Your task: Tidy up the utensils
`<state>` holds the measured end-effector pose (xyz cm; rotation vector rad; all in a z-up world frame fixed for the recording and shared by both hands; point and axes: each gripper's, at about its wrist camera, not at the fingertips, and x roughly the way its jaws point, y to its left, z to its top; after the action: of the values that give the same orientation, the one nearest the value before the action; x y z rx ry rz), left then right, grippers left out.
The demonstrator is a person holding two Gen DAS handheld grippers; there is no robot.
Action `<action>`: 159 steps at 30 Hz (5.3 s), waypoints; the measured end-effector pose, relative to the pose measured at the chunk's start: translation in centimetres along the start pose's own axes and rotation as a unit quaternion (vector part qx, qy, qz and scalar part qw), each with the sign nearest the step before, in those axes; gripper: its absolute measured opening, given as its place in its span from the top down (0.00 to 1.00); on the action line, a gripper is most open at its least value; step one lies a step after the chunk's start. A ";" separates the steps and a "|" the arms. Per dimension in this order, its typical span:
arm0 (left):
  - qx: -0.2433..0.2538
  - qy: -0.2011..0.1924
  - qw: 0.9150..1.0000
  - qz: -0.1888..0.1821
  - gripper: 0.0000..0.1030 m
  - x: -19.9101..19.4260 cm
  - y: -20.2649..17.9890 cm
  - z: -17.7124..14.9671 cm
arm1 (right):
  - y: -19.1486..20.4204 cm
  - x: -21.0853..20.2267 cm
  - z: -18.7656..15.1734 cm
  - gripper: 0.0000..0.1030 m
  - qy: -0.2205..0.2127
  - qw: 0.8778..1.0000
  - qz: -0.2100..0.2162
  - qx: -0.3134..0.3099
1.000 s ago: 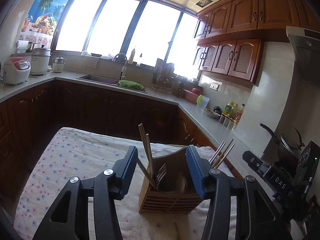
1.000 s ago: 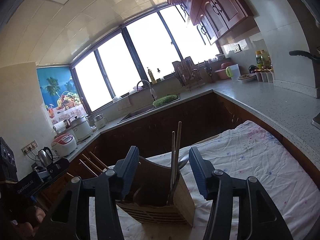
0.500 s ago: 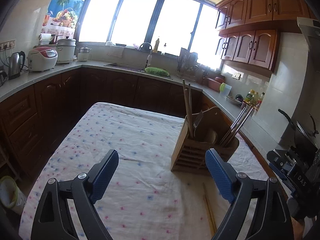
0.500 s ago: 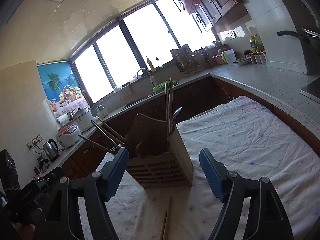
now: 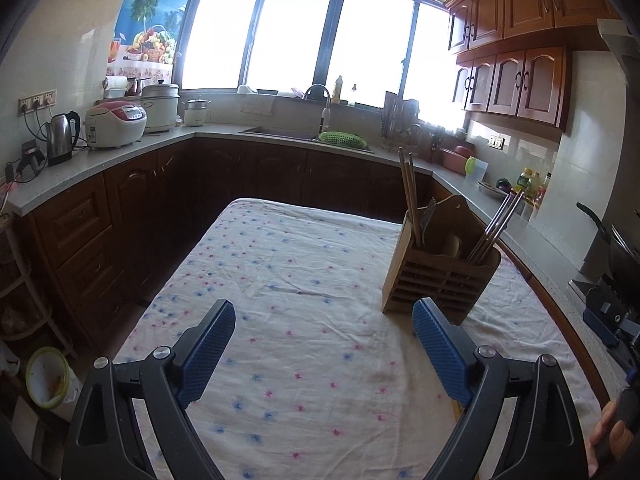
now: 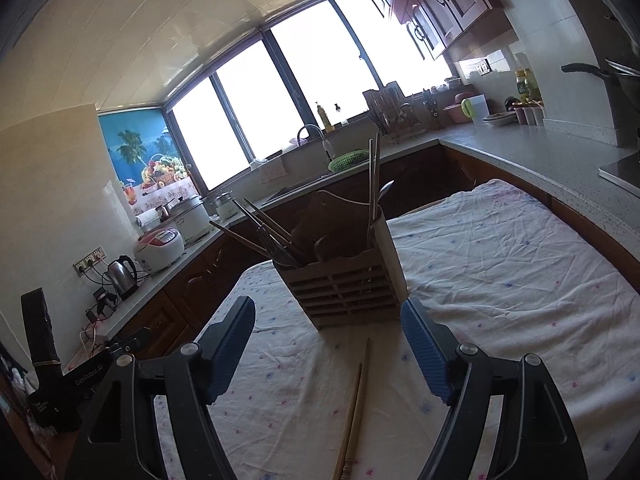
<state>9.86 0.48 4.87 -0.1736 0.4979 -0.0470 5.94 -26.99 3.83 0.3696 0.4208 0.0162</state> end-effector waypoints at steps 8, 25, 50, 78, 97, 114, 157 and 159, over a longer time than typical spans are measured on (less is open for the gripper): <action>0.039 -0.057 0.997 0.025 0.01 -3.8 -0.5 -0.8 | 4.0 -5.6 2.9 0.00 -0.090 0.993 0.004 -0.079; 0.053 -0.065 0.995 0.045 0.01 -4.0 0.1 -6.8 | 5.1 -6.3 -4.6 0.00 -0.101 0.982 -0.041 -0.156; 0.022 -0.035 0.999 -0.012 0.01 -3.8 2.6 -7.6 | 2.6 -7.3 -4.7 0.00 -0.074 0.990 -0.048 -0.106; 0.101 -0.056 0.993 0.026 0.01 -6.3 -1.4 -13.0 | 2.4 -9.0 -9.1 0.00 -0.088 0.979 -0.099 -0.158; 0.106 -0.047 0.993 0.025 0.01 -6.8 -1.8 -13.3 | 1.7 -9.2 -9.8 0.00 -0.067 0.982 -0.105 -0.146; 0.105 -0.051 0.993 0.019 0.01 -7.2 -2.1 -13.5 | 1.9 -9.3 -10.0 0.00 -0.068 0.982 -0.102 -0.147; 0.105 -0.053 0.993 0.020 0.01 -7.7 -2.7 -13.8 | 2.2 -9.6 -10.0 0.00 -0.066 0.982 -0.101 -0.144; 0.105 -0.053 0.993 0.019 0.01 -7.7 -2.7 -13.8 | 2.2 -9.6 -10.0 0.00 -0.066 0.982 -0.101 -0.144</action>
<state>-3.53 -3.62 -2.92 0.0387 0.3881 -0.0520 -6.71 -22.35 -0.11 0.0413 0.3167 -0.1445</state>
